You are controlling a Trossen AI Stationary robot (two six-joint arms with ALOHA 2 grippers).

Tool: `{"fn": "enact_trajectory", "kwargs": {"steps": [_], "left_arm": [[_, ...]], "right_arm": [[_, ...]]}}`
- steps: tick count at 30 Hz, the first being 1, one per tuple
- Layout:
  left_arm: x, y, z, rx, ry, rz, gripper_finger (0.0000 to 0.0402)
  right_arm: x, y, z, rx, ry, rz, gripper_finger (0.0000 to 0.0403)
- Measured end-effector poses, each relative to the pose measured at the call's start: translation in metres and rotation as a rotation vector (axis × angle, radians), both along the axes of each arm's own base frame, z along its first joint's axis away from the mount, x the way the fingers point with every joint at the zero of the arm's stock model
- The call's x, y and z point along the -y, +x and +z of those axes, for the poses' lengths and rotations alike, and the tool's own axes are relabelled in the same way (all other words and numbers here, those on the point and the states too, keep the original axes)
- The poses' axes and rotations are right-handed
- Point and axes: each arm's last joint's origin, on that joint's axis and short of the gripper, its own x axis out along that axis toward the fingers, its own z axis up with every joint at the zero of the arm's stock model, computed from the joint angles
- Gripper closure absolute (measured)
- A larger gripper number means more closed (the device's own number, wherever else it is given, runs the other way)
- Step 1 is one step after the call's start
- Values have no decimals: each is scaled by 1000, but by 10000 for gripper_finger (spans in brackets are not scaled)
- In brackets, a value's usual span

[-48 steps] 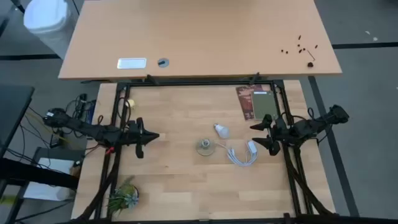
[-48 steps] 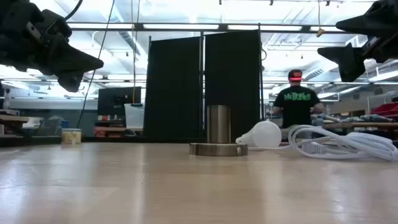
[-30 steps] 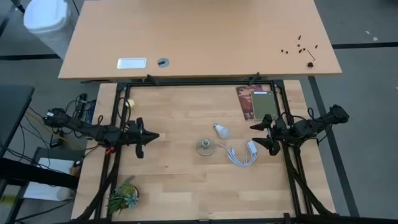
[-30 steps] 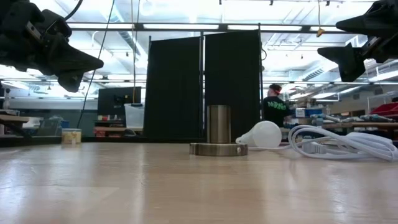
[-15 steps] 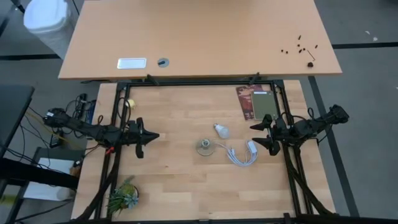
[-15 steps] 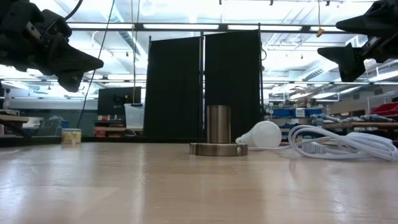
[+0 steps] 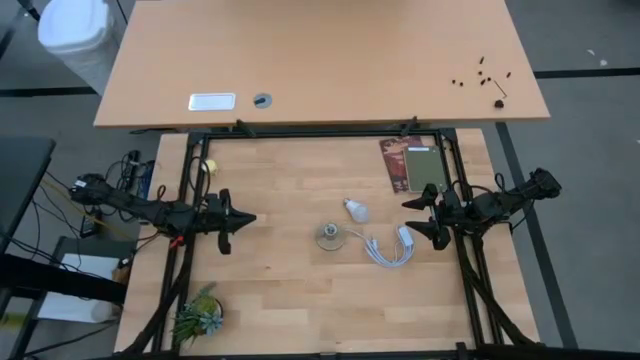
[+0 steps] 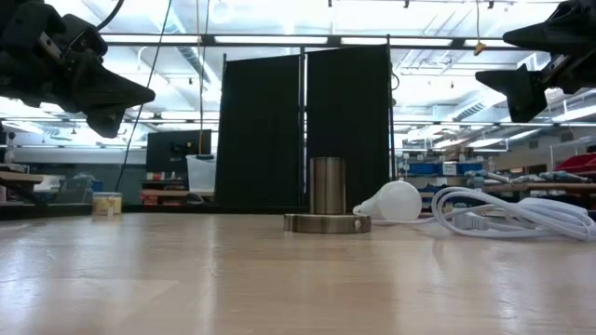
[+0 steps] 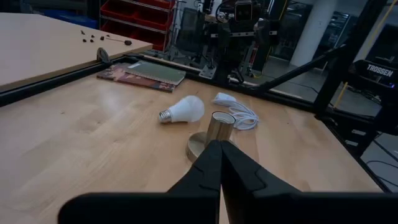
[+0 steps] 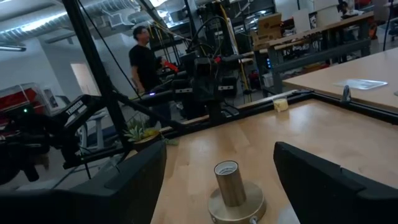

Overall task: Screw lightbulb
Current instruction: Insert the light bulb into the lamp

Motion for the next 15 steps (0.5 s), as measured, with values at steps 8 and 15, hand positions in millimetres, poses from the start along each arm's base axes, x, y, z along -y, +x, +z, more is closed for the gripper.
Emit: {"fn": "enact_trajectory", "kwargs": {"steps": [8, 15], "left_arm": [[0, 0, 7, 74, -25, 0, 391], [1, 0, 11, 118, -101, -22, 391]], "right_arm": [[0, -1, 7, 65, 7, -5, 97], [1, 0, 11, 105, 83, -33, 97]]}}
